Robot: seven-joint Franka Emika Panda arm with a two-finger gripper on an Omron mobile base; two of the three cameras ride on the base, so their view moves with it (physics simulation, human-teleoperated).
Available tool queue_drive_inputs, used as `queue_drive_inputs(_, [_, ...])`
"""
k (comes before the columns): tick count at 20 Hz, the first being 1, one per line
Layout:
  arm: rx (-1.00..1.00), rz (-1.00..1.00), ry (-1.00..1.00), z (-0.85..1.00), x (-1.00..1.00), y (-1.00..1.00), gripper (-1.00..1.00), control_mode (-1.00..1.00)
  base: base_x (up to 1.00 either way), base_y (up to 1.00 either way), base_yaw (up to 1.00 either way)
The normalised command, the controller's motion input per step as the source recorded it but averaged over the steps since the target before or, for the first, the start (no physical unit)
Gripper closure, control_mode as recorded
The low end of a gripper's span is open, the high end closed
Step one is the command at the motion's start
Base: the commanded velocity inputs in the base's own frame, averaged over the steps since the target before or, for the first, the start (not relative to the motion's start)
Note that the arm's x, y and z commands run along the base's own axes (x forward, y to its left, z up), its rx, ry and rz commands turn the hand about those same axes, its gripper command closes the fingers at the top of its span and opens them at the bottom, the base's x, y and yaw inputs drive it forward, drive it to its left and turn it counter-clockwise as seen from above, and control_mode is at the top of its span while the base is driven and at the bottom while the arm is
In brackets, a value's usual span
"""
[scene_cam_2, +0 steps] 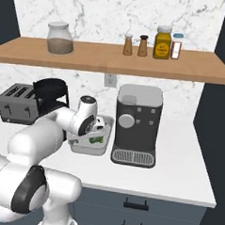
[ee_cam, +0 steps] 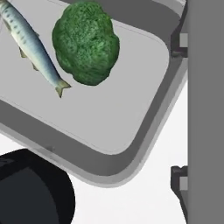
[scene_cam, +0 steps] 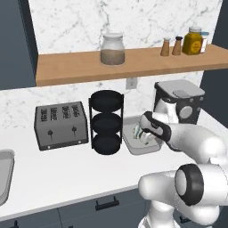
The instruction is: Place one broccoli and one fish in each tupperware on the nearby counter, to pack two identical lunches.
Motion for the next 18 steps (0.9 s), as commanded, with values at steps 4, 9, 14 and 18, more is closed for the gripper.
queue_drive_inputs(4, [0.0, -0.03, -0.01, 0.73, -0.35, 0.07, -1.0, -1.0, 0.0, 0.0, 0.0])
queue_drive_inputs(9, [0.06, -0.16, 0.15, 0.4, -0.76, 0.0, -1.0, -1.0, 0.0, 0.0, 0.0])
queue_drive_inputs(14, [0.13, -0.25, 0.2, 0.37, -0.85, 0.0, -1.0, -1.0, 0.0, 0.0, 0.0])
queue_drive_inputs(18, [0.03, -0.16, 0.0, 0.33, -1.0, 0.0, -1.0, -1.0, 0.0, 0.0, 0.0])
